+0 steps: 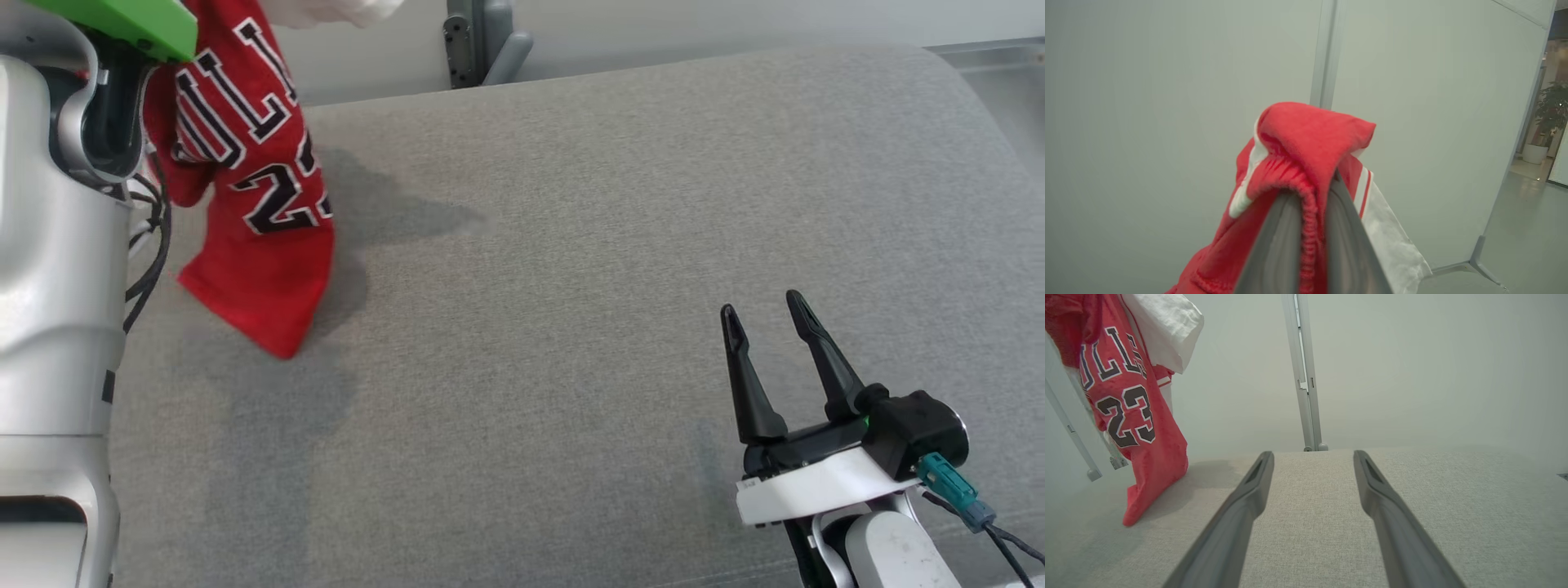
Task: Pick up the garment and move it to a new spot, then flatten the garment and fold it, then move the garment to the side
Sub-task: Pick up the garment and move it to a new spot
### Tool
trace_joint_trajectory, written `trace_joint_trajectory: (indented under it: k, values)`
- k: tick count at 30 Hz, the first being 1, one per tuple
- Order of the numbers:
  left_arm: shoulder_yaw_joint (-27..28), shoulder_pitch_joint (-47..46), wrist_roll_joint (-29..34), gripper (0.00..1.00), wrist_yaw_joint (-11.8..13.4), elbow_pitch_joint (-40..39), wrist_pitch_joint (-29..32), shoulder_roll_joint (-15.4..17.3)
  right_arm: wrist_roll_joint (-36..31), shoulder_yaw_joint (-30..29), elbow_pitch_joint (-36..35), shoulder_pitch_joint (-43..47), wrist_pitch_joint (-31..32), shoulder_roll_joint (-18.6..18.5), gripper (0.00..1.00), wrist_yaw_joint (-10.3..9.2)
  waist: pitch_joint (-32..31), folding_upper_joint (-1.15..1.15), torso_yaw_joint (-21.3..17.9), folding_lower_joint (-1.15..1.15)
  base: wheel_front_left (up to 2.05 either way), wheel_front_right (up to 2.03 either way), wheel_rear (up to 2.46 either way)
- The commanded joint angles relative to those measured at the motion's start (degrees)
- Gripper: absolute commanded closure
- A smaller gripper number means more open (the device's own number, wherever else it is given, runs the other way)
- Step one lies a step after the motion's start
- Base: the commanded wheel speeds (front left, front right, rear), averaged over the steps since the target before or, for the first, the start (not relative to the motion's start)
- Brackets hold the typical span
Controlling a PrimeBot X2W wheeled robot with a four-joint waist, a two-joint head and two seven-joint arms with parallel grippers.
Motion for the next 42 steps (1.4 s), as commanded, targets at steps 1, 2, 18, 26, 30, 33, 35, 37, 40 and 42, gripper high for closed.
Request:
trace_joint_trajectory:
  k: [1,2,18,26,30,33,35,37,40,42]
  values:
    - [0.01,1.09,-0.96,1.00,-0.29,-1.98,0.65,-0.26,0.09,-0.05,-0.13,0.74,-0.10,-0.14,0.00,-0.02,-2.22,0.00,-3.35,0.00,0.00,0.00,0.00]
    - [-0.02,1.40,-1.65,1.00,-0.29,-3.46,1.16,-0.56,0.02,-0.06,-0.18,0.77,-0.10,-0.14,0.00,-0.02,-2.36,0.00,-3.91,0.00,0.00,0.00,0.00]
    - [-8.36,21.27,-2.66,1.00,1.33,-11.36,2.51,-7.76,0.28,0.14,-0.43,2.84,-0.10,-0.14,0.00,-0.01,-2.58,0.00,-8.20,0.00,0.00,0.00,0.00]
    - [-16.05,28.14,1.80,1.00,0.32,-2.14,-2.40,-9.04,-0.73,1.12,-0.40,1.12,-0.10,-0.13,0.00,-0.01,0.41,0.00,-7.58,0.00,0.00,0.00,0.00]
    - [-18.39,27.01,3.37,1.00,0.18,4.33,-6.06,-9.36,-1.15,2.08,-0.08,0.34,-0.10,-0.14,0.00,-0.02,1.13,0.00,-7.76,0.00,0.00,0.00,0.00]
    - [-19.83,26.09,2.64,1.00,-0.15,8.03,-7.75,-9.89,-1.19,3.01,0.14,-0.18,-0.10,-0.13,0.00,-0.01,0.96,0.00,-8.06,0.00,0.00,0.00,0.00]
    - [-20.44,25.47,2.50,0.58,-0.17,10.08,-8.76,-9.82,-1.10,3.52,0.32,-0.25,-0.10,-0.14,0.00,-0.02,0.43,0.00,-8.14,0.00,0.00,0.00,0.00]
    - [-20.63,24.85,2.39,0.00,-0.21,11.28,-9.92,-9.89,-0.98,3.84,0.61,-0.21,-0.10,-0.14,0.00,-0.01,-0.34,0.00,-7.97,0.00,0.00,0.00,0.00]
    - [-20.28,24.86,2.37,0.00,-0.24,11.89,-11.07,-9.86,-1.45,4.38,1.38,-0.36,-0.10,-0.13,0.00,-0.01,-1.69,0.00,-7.45,0.00,0.00,0.00,0.00]
    - [-19.41,25.54,2.28,0.00,-0.21,11.11,-11.57,-9.45,-1.33,4.26,1.57,-0.48,-0.10,-0.15,0.00,-0.02,-2.60,0.00,-6.79,0.00,0.00,0.00,0.00]
